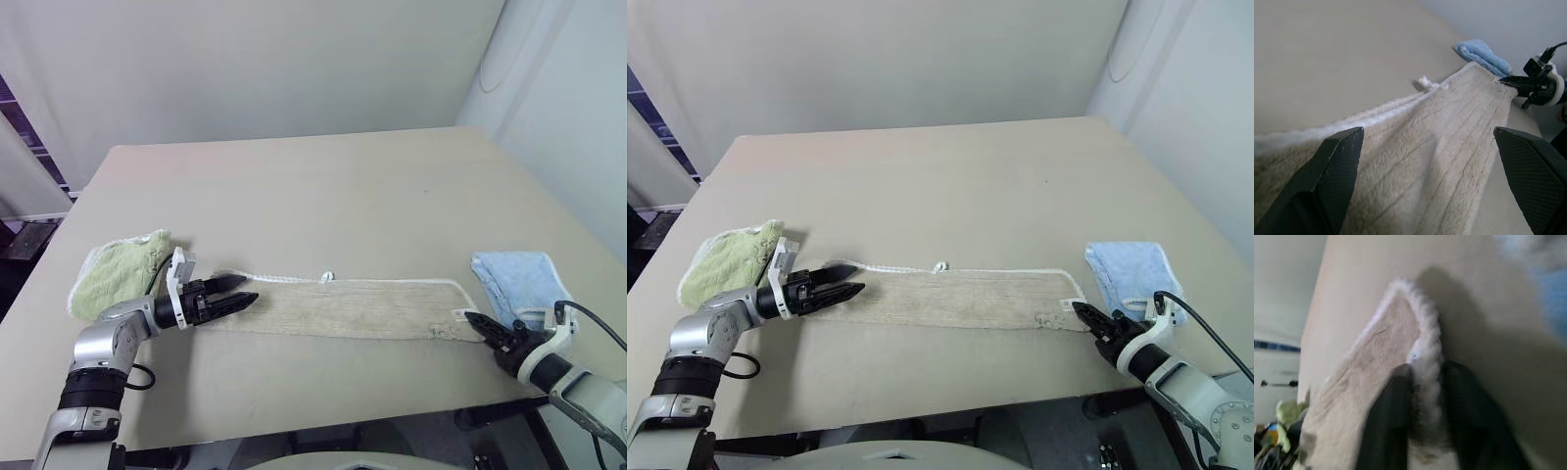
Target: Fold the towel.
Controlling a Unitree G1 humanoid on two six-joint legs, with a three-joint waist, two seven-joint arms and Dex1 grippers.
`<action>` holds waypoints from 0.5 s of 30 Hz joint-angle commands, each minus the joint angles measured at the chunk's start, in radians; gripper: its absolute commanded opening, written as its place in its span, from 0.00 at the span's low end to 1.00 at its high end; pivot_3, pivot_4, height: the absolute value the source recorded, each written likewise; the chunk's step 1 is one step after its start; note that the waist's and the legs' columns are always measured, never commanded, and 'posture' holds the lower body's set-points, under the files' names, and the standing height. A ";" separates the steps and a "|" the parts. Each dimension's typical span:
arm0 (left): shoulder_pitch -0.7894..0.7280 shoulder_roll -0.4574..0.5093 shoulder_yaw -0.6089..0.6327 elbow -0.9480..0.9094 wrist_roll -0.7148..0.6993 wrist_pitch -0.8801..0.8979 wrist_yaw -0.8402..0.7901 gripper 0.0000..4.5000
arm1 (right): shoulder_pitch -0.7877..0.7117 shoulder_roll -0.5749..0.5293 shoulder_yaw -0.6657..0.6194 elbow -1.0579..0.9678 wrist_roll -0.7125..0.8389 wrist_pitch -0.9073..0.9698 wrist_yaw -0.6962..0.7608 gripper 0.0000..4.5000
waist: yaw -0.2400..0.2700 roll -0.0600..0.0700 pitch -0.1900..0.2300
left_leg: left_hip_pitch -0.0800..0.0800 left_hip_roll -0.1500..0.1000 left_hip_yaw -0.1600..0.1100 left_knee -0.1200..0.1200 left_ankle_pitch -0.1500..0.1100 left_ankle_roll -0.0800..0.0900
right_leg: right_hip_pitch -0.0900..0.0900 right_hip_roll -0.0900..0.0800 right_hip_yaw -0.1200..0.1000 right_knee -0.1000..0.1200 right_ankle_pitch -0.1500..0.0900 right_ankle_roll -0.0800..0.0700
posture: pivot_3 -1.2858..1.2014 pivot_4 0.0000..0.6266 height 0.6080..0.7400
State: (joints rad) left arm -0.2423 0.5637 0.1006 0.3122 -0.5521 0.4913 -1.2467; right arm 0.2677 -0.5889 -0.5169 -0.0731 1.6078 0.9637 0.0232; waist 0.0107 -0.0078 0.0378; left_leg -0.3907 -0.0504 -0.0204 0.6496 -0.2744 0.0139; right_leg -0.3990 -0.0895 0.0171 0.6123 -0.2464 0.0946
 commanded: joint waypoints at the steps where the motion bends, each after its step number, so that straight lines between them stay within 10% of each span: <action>1: -0.026 0.000 0.004 0.000 0.005 -0.016 -0.006 1.00 | -0.003 0.021 -0.001 -0.023 0.002 0.002 -0.010 0.04 | 0.000 -0.001 -0.001 | 0.000 0.001 0.000 0.000 0.000 0.000 | 0.000 0.000 0.000 0.000 0.000 0.000 | 0.52 0.00 1.00; 12: -0.025 -0.001 0.008 0.028 0.016 -0.037 -0.021 1.00 | 0.006 -0.006 -0.022 -0.081 -0.227 -0.072 0.107 0.04 | 0.003 0.000 -0.001 | 0.000 0.001 0.001 0.001 0.000 0.000 | 0.001 0.000 0.000 0.000 0.000 0.000 | 0.52 0.00 1.00; 15: -0.022 0.002 0.011 0.017 0.013 -0.033 -0.018 1.00 | 0.006 -0.002 -0.022 -0.083 -0.264 -0.069 0.142 0.19 | 0.002 0.001 -0.001 | 0.000 0.001 0.001 0.001 0.000 0.000 | 0.000 0.000 0.000 0.000 0.000 0.000 | 0.52 0.00 1.00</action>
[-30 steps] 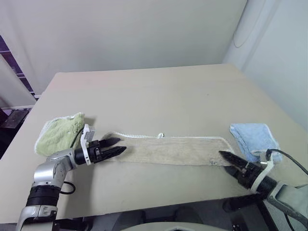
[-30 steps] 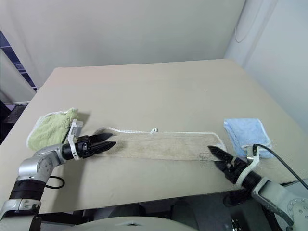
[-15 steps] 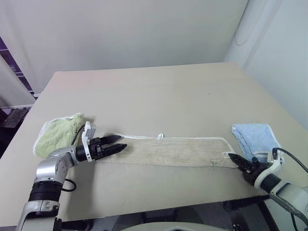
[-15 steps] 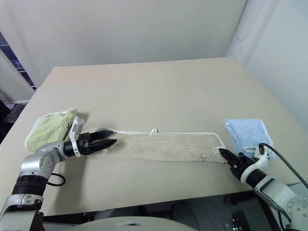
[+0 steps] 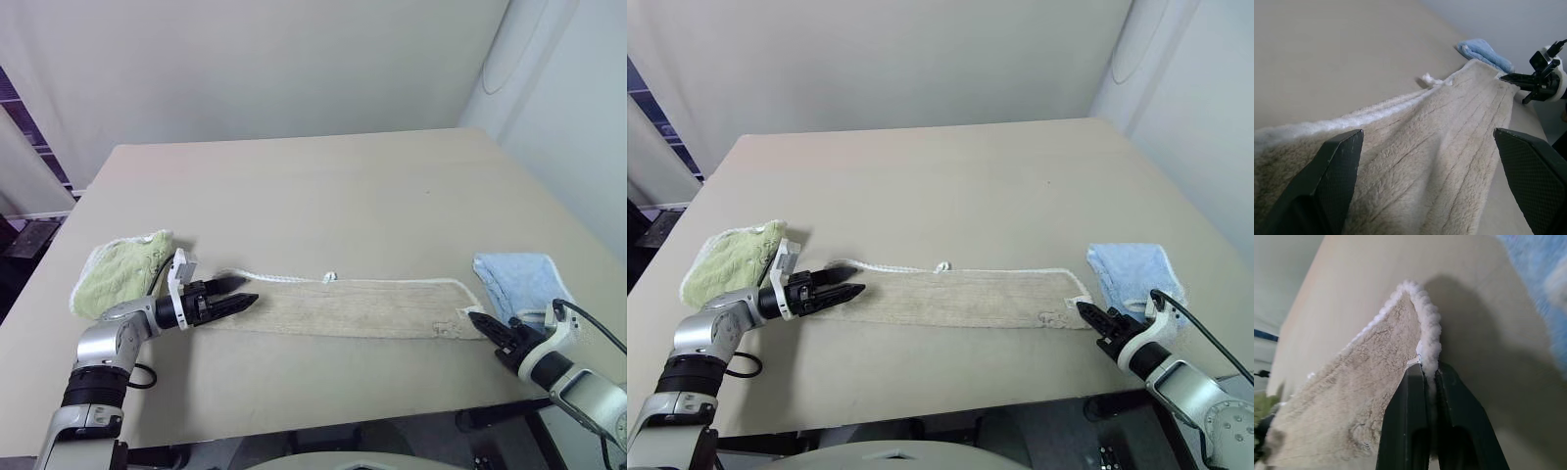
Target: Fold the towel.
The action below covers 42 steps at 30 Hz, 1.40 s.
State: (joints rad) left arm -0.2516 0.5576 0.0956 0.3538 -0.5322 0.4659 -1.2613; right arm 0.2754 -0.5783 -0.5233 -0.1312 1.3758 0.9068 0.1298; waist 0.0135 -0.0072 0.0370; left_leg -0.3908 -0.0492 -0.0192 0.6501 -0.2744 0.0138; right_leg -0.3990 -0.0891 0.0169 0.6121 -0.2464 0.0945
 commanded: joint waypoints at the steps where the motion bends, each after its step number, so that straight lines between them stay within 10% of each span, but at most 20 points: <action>1: -0.013 0.008 0.018 -0.028 -0.009 -0.005 -0.001 1.00 | -0.002 -0.013 -0.016 -0.026 -0.041 -0.009 0.047 0.26 | 0.000 0.001 0.000 | 0.000 0.000 0.000 0.000 0.000 0.000 | 0.000 0.000 0.000 0.000 0.000 0.000 | 0.52 0.00 1.00; 7: -0.010 0.010 0.026 -0.062 -0.022 0.011 0.008 1.00 | 0.023 -0.048 -0.090 -0.049 0.010 0.033 0.116 0.75 | 0.000 0.003 0.001 | 0.000 0.000 0.000 0.000 0.000 0.000 | 0.000 0.000 0.000 0.000 0.000 0.000 | 0.52 0.00 1.00; 24: -0.041 -0.004 0.030 0.042 0.000 -0.072 -0.008 1.00 | 0.129 -0.082 -0.056 -0.183 0.545 0.144 0.132 0.75 | -0.001 0.004 0.001 | 0.000 0.004 0.001 0.000 0.000 0.000 | 0.000 0.002 -0.002 0.001 0.000 0.000 | 0.52 0.00 1.00; 42: -0.049 -0.015 0.018 0.032 0.006 -0.073 0.004 1.00 | 0.029 -0.023 0.136 0.078 0.445 0.048 -0.129 0.75 | -0.001 0.003 -0.001 | -0.001 0.004 0.003 0.000 0.000 0.000 | 0.000 0.001 -0.001 0.000 0.000 0.000 | 0.52 0.00 1.00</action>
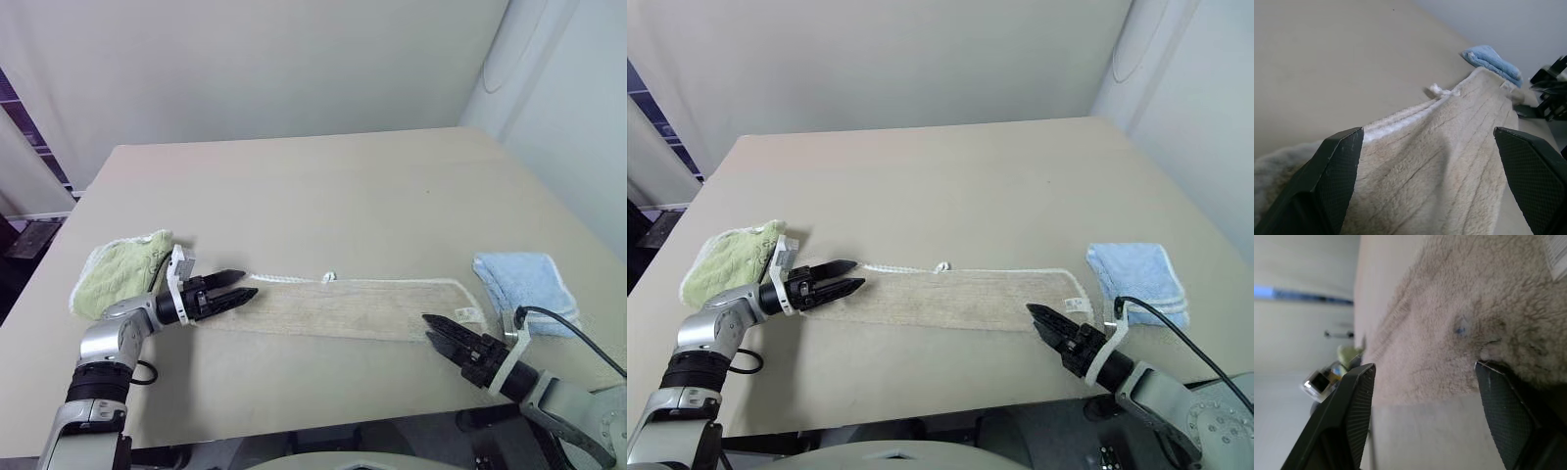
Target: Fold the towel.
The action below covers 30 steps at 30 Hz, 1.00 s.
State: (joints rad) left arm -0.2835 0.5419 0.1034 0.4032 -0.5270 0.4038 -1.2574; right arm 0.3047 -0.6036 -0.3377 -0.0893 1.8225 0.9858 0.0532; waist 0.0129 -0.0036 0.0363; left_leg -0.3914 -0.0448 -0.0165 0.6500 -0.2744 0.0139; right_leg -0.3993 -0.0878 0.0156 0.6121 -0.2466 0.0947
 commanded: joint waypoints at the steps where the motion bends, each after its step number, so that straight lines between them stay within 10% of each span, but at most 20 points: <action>1: -0.013 0.001 0.009 -0.021 0.001 -0.008 -0.001 1.00 | 0.000 0.003 -0.060 0.039 0.004 -0.038 -0.060 0.75 | 0.000 0.000 0.000 | 0.000 0.000 0.000 0.000 0.000 0.000 | 0.000 0.000 0.000 0.000 0.000 0.000 | 0.52 0.00 1.00; 21: -0.005 0.020 0.003 -0.077 0.000 0.055 0.007 1.00 | 0.200 0.000 -0.108 -0.187 0.139 0.035 0.063 0.75 | -0.006 0.000 -0.001 | 0.000 0.003 0.003 -0.001 0.000 0.001 | -0.001 0.000 0.000 0.000 -0.001 0.002 | 0.52 0.00 1.00; 30: 0.049 0.015 0.015 -0.176 -0.019 0.108 0.044 1.00 | 0.107 0.017 -0.088 0.029 0.040 -0.085 -0.139 0.75 | -0.006 -0.002 -0.002 | 0.001 0.003 0.005 -0.001 -0.001 0.000 | 0.000 -0.001 0.001 0.000 -0.001 0.001 | 0.52 0.00 1.00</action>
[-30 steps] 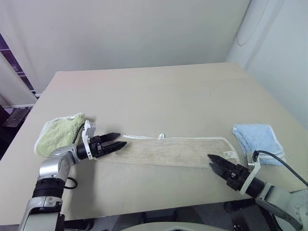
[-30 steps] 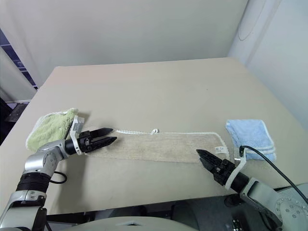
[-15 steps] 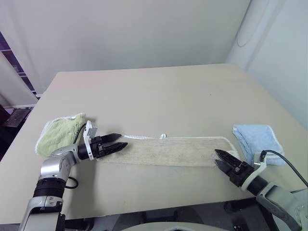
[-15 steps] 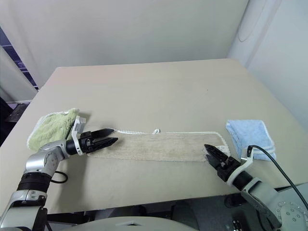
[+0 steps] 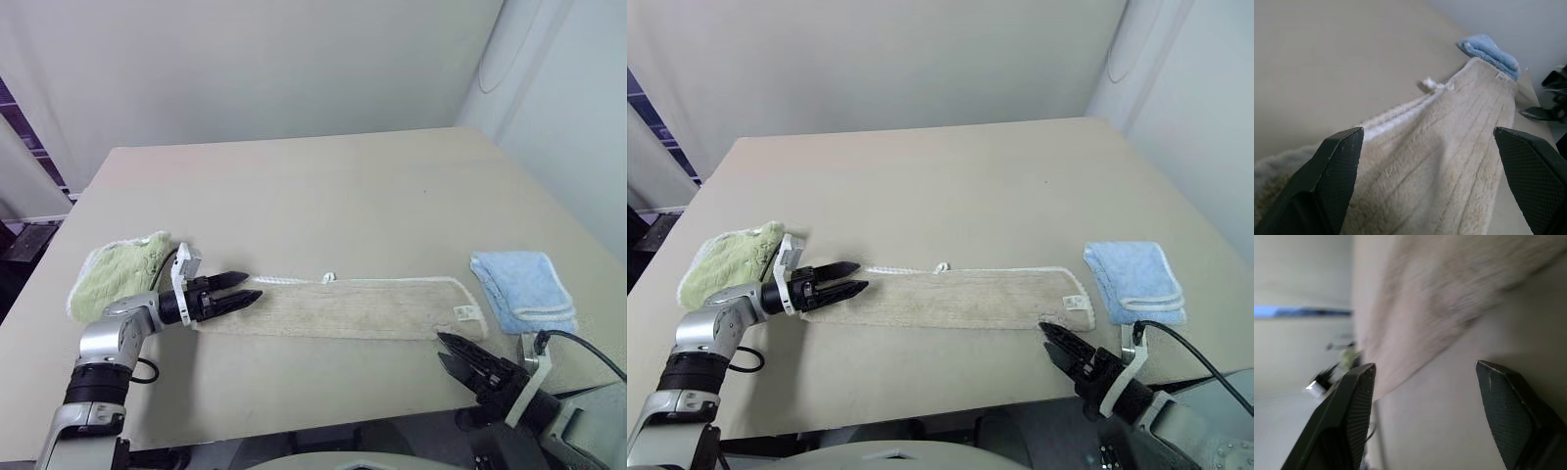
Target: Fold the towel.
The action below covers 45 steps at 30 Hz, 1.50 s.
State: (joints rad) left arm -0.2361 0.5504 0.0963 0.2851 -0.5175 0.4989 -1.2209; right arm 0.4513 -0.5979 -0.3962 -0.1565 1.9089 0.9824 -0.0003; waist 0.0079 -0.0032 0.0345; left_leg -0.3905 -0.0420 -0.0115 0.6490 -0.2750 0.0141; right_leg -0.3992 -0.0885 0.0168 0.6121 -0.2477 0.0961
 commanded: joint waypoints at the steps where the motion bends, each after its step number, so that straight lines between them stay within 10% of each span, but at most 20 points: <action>1: 0.005 0.007 0.027 -0.069 -0.033 0.021 0.016 1.00 | -0.057 0.015 -0.044 0.132 -0.063 -0.096 -0.099 0.75 | -0.002 -0.005 -0.001 | 0.000 0.000 0.000 0.000 0.000 0.000 | 0.000 0.000 0.000 0.000 0.000 0.000 | 0.52 0.00 1.00; 20: 0.009 0.009 0.039 -0.172 -0.083 0.094 0.102 1.00 | -0.238 0.049 -0.153 0.236 -0.186 -0.146 -0.121 0.75 | 0.003 0.003 -0.002 | -0.017 0.024 0.056 -0.003 -0.003 0.000 | 0.006 -0.009 0.001 -0.031 0.006 -0.009 | 0.52 0.00 1.00; 31: -0.053 -0.003 0.018 -0.037 -0.047 0.010 0.062 1.00 | -0.262 0.068 -0.152 0.177 -0.271 -0.123 -0.063 0.01 | -0.013 -0.005 -0.007 | -0.015 0.037 0.067 0.003 -0.001 0.004 | 0.003 -0.010 -0.007 -0.030 0.020 -0.010 | 0.52 0.00 1.00; 45: -0.067 0.004 0.023 -0.022 -0.043 -0.005 0.052 1.00 | -0.190 -0.115 -0.304 0.039 -0.322 -0.060 0.150 0.01 | -0.019 0.002 -0.007 | -0.024 0.037 0.069 0.001 -0.002 0.014 | -0.008 -0.011 -0.007 -0.029 0.018 -0.008 | 0.52 0.00 1.00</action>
State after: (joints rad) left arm -0.2896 0.5454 0.1009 0.2851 -0.5561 0.5103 -1.1606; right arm 0.2706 -0.6838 -0.6866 -0.0309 1.6041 0.9118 0.1013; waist -0.0107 -0.0009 0.0279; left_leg -0.4149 -0.0046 0.0577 0.6500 -0.2768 0.0284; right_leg -0.4076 -0.0993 0.0103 0.5838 -0.2300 0.0886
